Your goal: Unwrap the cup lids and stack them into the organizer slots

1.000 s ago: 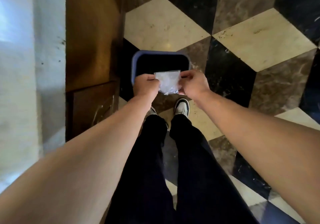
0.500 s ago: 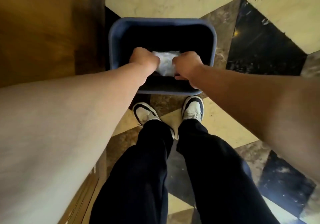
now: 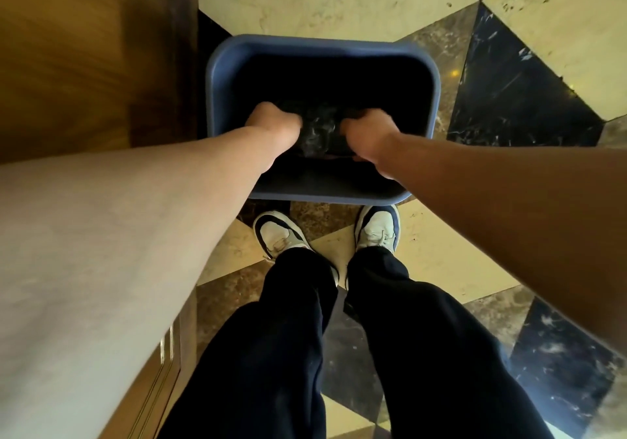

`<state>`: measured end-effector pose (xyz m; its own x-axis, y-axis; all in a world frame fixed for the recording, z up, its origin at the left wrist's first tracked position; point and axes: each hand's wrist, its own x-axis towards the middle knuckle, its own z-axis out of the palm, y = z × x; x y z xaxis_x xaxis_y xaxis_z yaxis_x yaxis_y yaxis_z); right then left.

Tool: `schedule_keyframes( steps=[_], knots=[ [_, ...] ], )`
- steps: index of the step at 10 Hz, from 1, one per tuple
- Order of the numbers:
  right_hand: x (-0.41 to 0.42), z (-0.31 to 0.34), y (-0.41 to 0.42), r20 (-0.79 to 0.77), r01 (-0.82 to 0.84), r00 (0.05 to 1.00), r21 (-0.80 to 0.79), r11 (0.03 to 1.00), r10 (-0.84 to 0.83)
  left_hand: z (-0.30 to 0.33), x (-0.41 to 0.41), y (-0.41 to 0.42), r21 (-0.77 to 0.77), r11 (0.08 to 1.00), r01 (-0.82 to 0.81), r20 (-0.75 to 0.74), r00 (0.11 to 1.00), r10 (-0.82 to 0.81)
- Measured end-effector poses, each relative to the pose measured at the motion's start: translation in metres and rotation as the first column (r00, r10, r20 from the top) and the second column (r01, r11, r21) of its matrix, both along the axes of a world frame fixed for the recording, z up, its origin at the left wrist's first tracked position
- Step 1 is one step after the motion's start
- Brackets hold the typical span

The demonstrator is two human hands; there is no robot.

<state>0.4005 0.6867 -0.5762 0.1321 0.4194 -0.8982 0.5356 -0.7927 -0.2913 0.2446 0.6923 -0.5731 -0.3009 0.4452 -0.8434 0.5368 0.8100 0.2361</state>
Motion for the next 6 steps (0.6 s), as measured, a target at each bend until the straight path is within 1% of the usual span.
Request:
schedule_keyframes(
  steps=[1, 2, 3, 4, 5, 6],
  knots=[
    [0.003, 0.019, 0.000, 0.028, -0.024, 0.999, 0.011, 1.000, 0.024, 0.022, 0.000, -0.001, -0.001, 0.999, 0.041, -0.004, 0.999, -0.041],
    [0.006, 0.061, 0.002, 0.053, -0.157, 0.987, 0.054, 0.986, 0.154, 0.063, 0.006, -0.004, 0.003, 0.987, 0.160, -0.048, 0.986, -0.159],
    [0.009, 0.099, 0.004, 0.053, -0.234, 0.972, 0.090, 0.968, 0.230, 0.102, 0.012, -0.003, 0.022, 0.978, 0.209, -0.058, 0.977, -0.208],
    [0.014, 0.163, 0.008, 0.062, -0.321, 0.947, 0.102, 0.942, 0.316, 0.165, 0.019, -0.002, 0.034, 0.962, 0.269, -0.059, 0.962, -0.267],
    [0.020, 0.203, 0.008, 0.054, -0.336, 0.942, 0.090, 0.938, 0.332, 0.205, 0.023, -0.003, 0.025, 0.959, 0.281, -0.057, 0.958, -0.279],
    [0.035, 0.266, 0.010, 0.105, -0.343, 0.938, 0.121, 0.932, 0.332, 0.267, 0.032, -0.003, 0.047, 0.953, 0.298, -0.061, 0.954, -0.295]
  ],
)
